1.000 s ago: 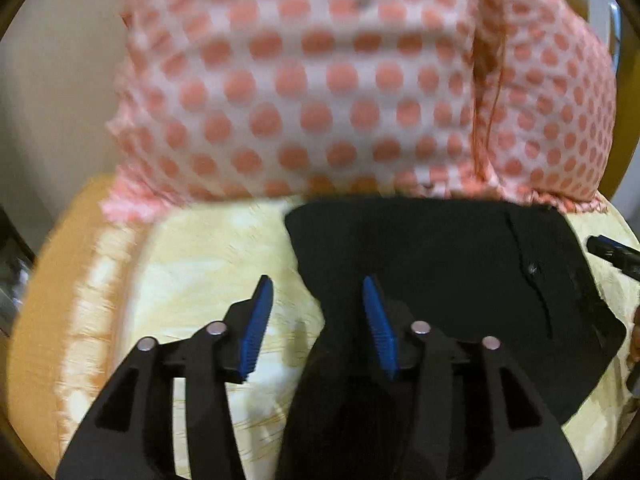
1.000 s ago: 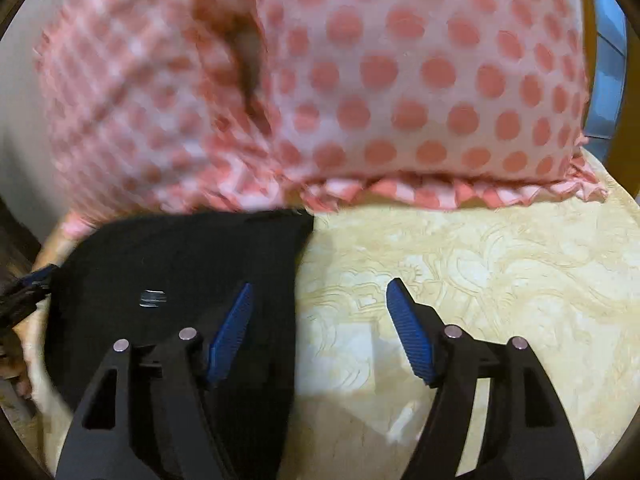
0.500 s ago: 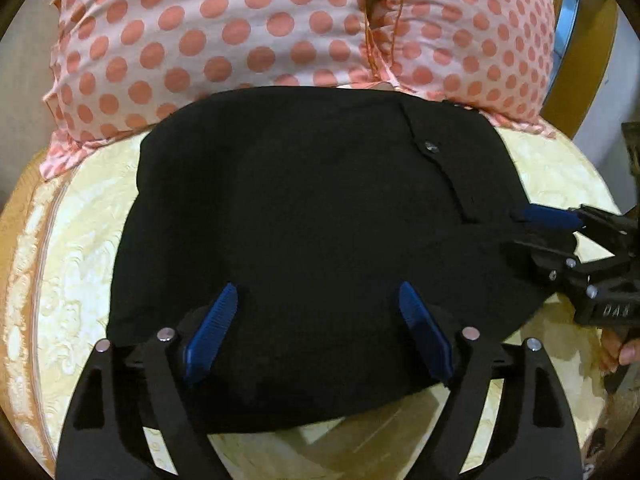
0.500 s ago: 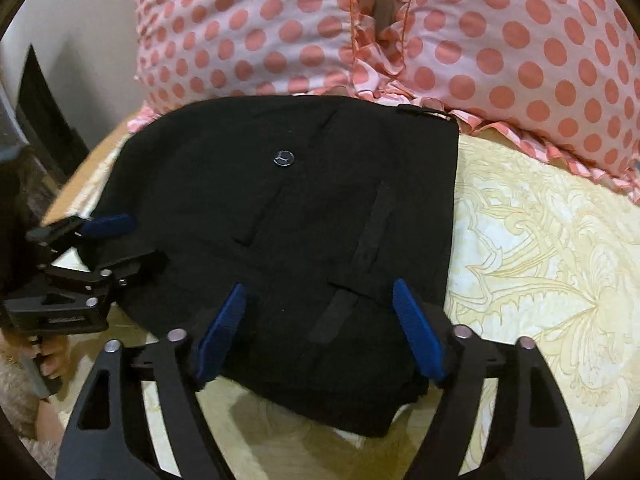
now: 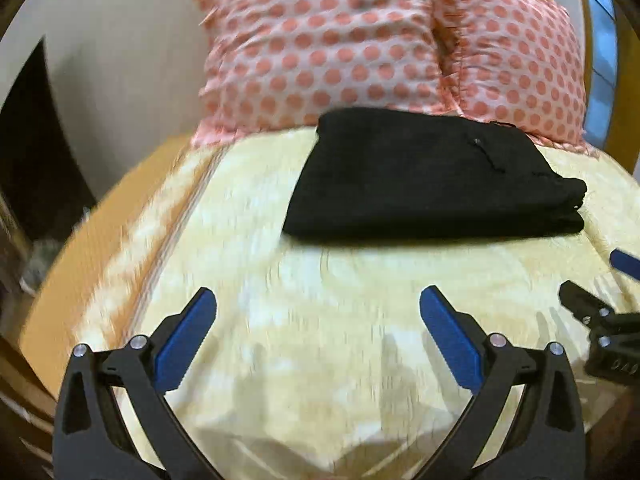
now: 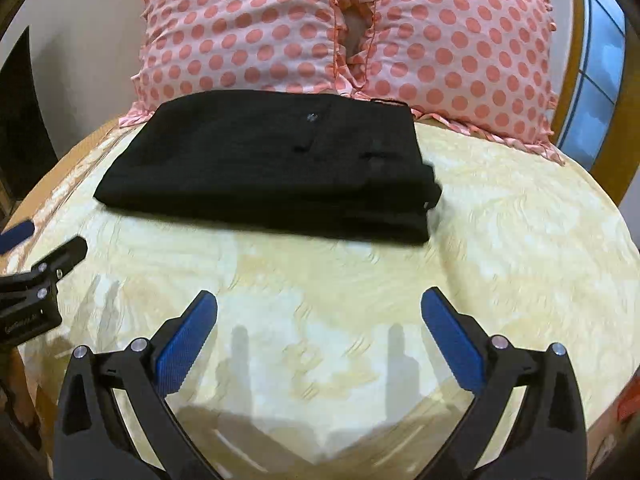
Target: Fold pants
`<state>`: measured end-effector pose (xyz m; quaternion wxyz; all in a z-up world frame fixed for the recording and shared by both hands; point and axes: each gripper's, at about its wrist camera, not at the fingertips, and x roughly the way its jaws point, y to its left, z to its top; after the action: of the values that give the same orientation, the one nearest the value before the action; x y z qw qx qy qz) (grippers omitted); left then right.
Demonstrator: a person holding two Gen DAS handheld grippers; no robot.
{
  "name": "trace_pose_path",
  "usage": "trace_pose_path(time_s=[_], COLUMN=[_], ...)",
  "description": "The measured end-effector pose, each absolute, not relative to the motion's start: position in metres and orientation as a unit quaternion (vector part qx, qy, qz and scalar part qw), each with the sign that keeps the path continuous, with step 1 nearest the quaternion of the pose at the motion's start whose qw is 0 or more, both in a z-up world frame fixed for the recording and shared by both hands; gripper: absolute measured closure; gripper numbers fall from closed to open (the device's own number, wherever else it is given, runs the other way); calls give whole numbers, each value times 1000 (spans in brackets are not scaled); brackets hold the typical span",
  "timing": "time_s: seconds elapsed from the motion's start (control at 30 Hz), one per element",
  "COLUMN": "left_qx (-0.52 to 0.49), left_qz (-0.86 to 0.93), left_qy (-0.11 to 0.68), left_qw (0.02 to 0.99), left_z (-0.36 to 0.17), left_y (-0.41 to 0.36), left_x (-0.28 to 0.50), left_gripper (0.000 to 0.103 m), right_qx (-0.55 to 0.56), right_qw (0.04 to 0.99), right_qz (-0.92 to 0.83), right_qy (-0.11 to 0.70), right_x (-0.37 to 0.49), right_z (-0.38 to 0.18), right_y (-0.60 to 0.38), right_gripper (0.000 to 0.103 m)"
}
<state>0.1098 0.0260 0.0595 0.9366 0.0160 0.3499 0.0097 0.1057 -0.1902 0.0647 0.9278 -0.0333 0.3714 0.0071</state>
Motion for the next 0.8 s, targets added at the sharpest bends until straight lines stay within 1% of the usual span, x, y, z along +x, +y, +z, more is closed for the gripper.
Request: trace_pose_path(time_s=[0.1, 0.23, 0.37, 0.57, 0.8], left_qx=[1, 14, 28, -18, -14], left_qz=[22, 23, 13, 0, 2], left_qy=[349, 346, 349, 349, 344], left_qw=[937, 938, 937, 937, 939], left_z=[49, 40, 32, 25, 23], left_y=[26, 17, 10, 22, 20], left_x=[102, 98, 94, 92, 90], left_gripper=[2, 2, 2, 2, 2], right_qx=[-37, -19, -14, -12, -12], right_qw=[931, 927, 929, 933, 936], right_qz=[-8, -5, -8, -6, -5], right_qy=[362, 375, 370, 359, 351], right_x=[101, 99, 96, 92, 92], right_z=[56, 47, 43, 40, 39], right_y=[-180, -177, -178, -177, -178], right_gripper=[1, 1, 1, 1, 1])
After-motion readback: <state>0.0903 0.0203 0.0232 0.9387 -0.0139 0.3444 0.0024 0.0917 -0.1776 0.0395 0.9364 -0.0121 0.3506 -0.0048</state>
